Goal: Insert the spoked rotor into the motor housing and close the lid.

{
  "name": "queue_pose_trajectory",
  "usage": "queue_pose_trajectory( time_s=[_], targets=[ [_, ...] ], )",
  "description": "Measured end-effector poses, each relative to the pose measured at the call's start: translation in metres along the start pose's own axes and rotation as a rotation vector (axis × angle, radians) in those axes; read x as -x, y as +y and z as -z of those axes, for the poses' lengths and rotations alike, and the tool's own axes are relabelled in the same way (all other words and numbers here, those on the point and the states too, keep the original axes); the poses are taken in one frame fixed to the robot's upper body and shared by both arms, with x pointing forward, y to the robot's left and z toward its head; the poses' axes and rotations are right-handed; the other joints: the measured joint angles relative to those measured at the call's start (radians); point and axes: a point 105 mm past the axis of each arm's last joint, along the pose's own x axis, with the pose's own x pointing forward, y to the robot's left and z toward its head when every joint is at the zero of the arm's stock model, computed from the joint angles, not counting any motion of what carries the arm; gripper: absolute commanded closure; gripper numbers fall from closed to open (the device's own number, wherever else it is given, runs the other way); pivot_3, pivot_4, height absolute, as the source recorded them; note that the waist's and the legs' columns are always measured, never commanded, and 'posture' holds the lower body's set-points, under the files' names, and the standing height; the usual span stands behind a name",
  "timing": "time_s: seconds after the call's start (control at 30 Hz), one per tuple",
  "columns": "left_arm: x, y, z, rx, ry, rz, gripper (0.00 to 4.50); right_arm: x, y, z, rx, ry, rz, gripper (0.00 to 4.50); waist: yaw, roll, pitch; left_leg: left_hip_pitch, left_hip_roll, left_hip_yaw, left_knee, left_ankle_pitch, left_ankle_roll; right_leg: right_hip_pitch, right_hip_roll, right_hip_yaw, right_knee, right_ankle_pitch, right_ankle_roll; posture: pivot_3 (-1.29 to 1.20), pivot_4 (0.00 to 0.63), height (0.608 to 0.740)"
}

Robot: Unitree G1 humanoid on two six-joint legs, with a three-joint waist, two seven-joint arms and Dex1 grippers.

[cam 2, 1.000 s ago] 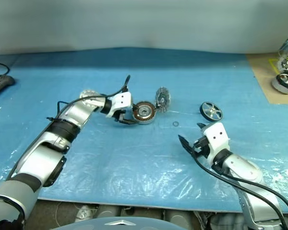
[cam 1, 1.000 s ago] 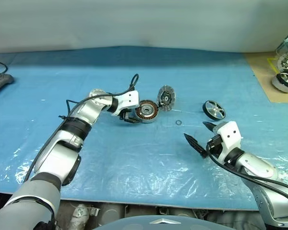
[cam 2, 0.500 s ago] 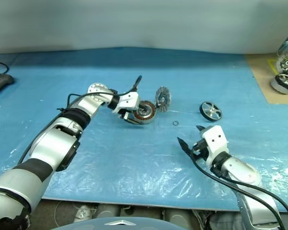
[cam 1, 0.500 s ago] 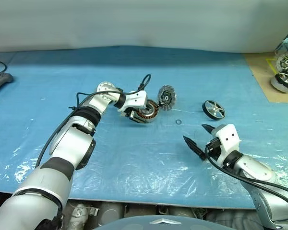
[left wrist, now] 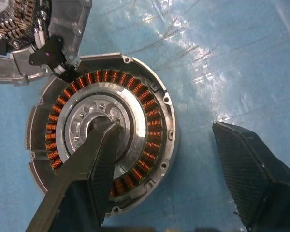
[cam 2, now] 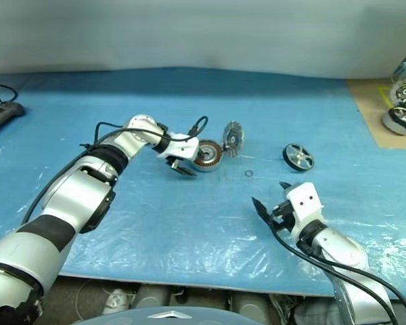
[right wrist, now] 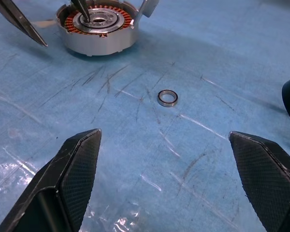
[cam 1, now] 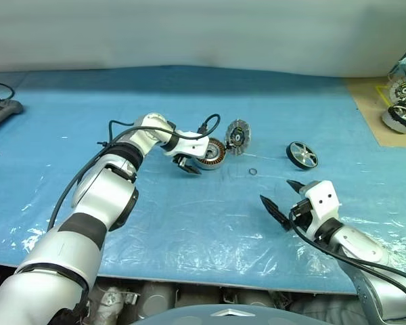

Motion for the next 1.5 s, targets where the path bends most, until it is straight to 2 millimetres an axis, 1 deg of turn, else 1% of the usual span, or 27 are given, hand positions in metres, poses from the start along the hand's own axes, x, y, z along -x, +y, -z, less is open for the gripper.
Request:
queue_pose_trajectory(
  time_s=[0.07,0.13,0.23,0.3,0.5,0.73,0.97,1.03,1.13,1.23,1.37,1.4,1.43,1.5],
  targets=[
    [0.004,0.006,-0.008,0.015,-0.045,-0.009,1.18,0.000,0.000,0.000,0.001,0.000,0.003,0.00,0.000,0.000,0.000,0.000,0.000,0.000,0.000,0.000,0.000,0.000,0.000,0.000,0.000,0.000,0.000,0.00,0.150,0.740],
    [0.007,0.008,-0.010,0.015,-0.056,-0.012,1.18,0.001,0.000,0.000,0.001,-0.001,0.006,0.00,0.000,0.000,0.000,0.000,0.000,0.000,0.000,0.000,0.000,0.000,0.000,0.000,0.000,0.000,0.000,0.00,0.150,0.740],
    [0.007,0.008,-0.008,0.012,-0.040,-0.024,1.18,0.003,-0.001,0.001,-0.009,0.000,0.021,0.00,-0.001,-0.001,0.000,0.000,0.000,0.000,0.000,0.000,0.000,0.000,0.000,0.000,0.000,0.000,0.000,0.00,0.150,0.740],
    [0.006,0.010,-0.003,-0.005,0.004,-0.051,1.18,0.003,-0.001,0.002,-0.012,0.000,0.023,0.00,-0.001,-0.001,0.000,0.000,0.000,0.000,0.000,0.000,0.000,0.000,0.000,0.000,0.000,0.000,0.000,0.00,0.150,0.740],
    [-0.002,0.009,0.008,-0.085,0.106,-0.078,1.18,0.004,-0.001,0.003,-0.018,0.001,0.024,0.00,0.003,-0.001,0.001,0.000,0.000,0.000,0.001,0.000,0.000,0.000,0.000,0.000,0.000,0.000,0.001,0.00,0.150,0.740],
    [-0.010,0.004,0.004,-0.091,0.081,-0.052,1.18,0.003,-0.001,0.002,-0.015,-0.004,0.029,0.00,0.003,-0.001,0.001,0.000,0.000,0.000,0.001,0.000,0.000,0.000,0.000,0.000,0.001,0.000,0.001,0.00,0.150,0.740],
    [-0.013,-0.002,0.010,-0.148,0.123,-0.023,1.18,0.002,-0.002,0.001,-0.014,-0.009,0.040,0.00,0.002,-0.001,0.001,0.002,0.000,0.000,0.001,0.000,0.000,0.002,0.000,0.000,0.001,0.000,0.001,0.00,0.150,0.740],
    [-0.013,-0.002,0.012,-0.191,0.152,-0.025,1.57,0.002,-0.003,0.001,-0.014,-0.009,0.042,0.00,0.002,-0.001,0.001,0.003,0.000,0.000,0.001,0.000,0.000,0.003,0.000,0.000,0.001,0.000,0.001,0.00,0.150,0.740],
    [-0.014,-0.001,0.014,-0.240,0.188,-0.037,2.36,0.002,-0.003,0.001,-0.014,-0.008,0.044,0.00,-0.001,-0.001,0.001,0.007,0.000,0.000,0.001,-0.001,-0.003,0.007,0.000,0.000,0.001,0.000,0.002,0.00,0.150,0.740],
    [-0.016,0.001,0.017,-0.267,0.214,-0.059,2.39,0.002,-0.003,0.001,-0.013,-0.008,0.045,0.00,0.000,-0.001,0.001,0.013,0.000,-0.001,0.001,-0.002,-0.002,0.013,0.000,0.000,0.001,-0.004,0.008,0.00,0.150,0.740],
    [-0.011,-0.003,0.021,-0.252,0.222,-0.023,2.39,0.002,-0.003,0.001,-0.012,-0.009,0.045,0.00,-0.002,-0.002,0.001,0.016,0.000,0.000,-0.001,-0.001,-0.001,0.016,0.000,0.002,-0.001,-0.004,0.008,0.00,0.150,0.740],
    [-0.009,-0.005,0.022,-0.243,0.219,-0.011,2.39,0.002,-0.003,0.001,-0.012,-0.009,0.046,0.00,-0.003,-0.002,0.001,0.017,0.000,0.000,-0.001,-0.001,-0.001,0.016,0.000,0.003,-0.001,-0.004,0.007,0.00,0.150,0.740],
    [-0.008,-0.005,0.021,-0.226,0.211,-0.008,2.39,0.002,-0.003,0.000,-0.013,-0.010,0.045,0.00,-0.003,-0.002,0.001,0.017,0.000,0.000,-0.001,-0.001,-0.001,0.016,0.000,0.003,-0.001,-0.001,0.002,0.00,0.150,0.740],
    [-0.007,-0.004,0.020,-0.153,0.179,-0.020,2.39,0.002,-0.003,-0.001,-0.013,-0.014,0.046,0.00,-0.003,-0.001,0.001,0.017,0.000,0.000,-0.001,0.000,0.000,0.016,0.000,0.003,-0.001,0.000,0.000,0.00,0.150,0.740]
  ],
)
